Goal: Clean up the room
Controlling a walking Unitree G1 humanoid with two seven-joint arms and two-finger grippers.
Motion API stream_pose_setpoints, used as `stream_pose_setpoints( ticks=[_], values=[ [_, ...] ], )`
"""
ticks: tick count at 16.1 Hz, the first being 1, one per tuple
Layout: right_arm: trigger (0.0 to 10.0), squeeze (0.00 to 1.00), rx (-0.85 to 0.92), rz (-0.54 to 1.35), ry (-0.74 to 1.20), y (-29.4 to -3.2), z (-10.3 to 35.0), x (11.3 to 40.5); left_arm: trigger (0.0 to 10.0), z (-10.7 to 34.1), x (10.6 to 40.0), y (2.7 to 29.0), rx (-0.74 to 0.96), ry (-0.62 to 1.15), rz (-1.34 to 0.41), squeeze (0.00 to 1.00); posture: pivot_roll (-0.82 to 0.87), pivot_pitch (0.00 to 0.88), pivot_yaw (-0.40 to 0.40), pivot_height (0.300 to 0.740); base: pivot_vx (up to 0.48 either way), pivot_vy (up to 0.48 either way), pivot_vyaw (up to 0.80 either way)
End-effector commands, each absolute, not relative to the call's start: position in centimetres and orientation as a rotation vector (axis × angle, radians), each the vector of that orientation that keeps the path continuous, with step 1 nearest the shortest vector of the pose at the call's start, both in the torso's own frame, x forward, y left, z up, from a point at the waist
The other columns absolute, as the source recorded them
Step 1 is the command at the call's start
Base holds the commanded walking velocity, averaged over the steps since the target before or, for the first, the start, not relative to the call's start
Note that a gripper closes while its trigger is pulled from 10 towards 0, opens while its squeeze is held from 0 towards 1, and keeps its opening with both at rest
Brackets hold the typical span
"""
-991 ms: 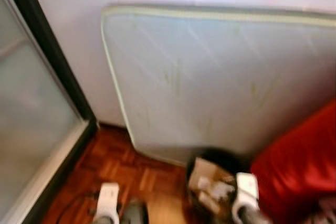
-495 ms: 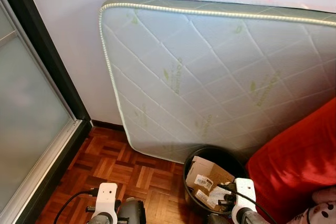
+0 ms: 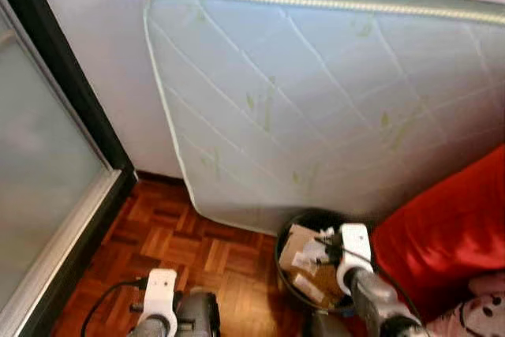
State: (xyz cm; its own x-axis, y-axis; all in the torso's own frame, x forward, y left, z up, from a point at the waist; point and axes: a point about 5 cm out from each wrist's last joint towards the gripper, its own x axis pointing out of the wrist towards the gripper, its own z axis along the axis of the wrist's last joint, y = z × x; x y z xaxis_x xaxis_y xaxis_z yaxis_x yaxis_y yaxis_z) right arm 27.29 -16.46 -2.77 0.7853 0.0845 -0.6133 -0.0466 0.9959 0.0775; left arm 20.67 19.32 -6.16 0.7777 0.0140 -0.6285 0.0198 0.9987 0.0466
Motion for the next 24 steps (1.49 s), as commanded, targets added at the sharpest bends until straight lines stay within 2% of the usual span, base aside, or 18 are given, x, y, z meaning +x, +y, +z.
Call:
stream_pose_setpoints(
  ticks=[1,7,8,9,13,14,24],
  values=[
    [10.0,0.00,0.045,0.061,0.675,-16.6,-2.8,27.3,10.0,-8.2,17.1,19.1,0.046,0.813,-0.017,0.00,0.06,0.234,-0.039,0.640,0.000,0.000,0.00],
    [10.0,0.00,0.001,-0.015,0.645,-17.8,-1.9,28.3,10.0,-8.5,15.8,19.0,0.034,0.786,-0.025,0.00,0.08,0.295,-0.044,0.640,0.000,0.000,0.00],
    [10.0,0.36,-0.004,-0.031,0.642,-18.0,-1.8,28.3,10.0,-8.5,15.6,19.0,0.032,0.783,-0.026,0.00,0.08,0.300,-0.045,0.640,0.000,0.000,0.00],
    [10.0,0.78,-0.015,-0.044,0.643,-18.2,-1.8,28.4,10.0,-8.5,15.5,19.0,0.029,0.781,-0.024,0.00,0.09,0.304,-0.046,0.640,0.000,0.000,0.00],
    [10.0,0.78,-0.016,-0.052,0.639,-18.2,-1.6,28.6,10.0,-8.5,15.3,19.1,0.025,0.778,-0.026,0.00,0.09,0.308,-0.040,0.640,0.000,0.000,0.00],
    [10.0,0.97,-0.015,-0.052,0.638,-18.2,-1.6,28.6,10.0,-8.5,15.2,19.1,0.026,0.780,-0.027,0.00,0.09,0.308,-0.040,0.640,0.000,0.000,0.00],
    [10.0,1.00,0.000,-0.049,0.644,-17.8,-1.7,28.6,10.0,-8.6,15.0,19.4,0.034,0.795,-0.028,0.00,0.10,0.315,-0.030,0.640,0.000,0.000,0.00]
  ],
)
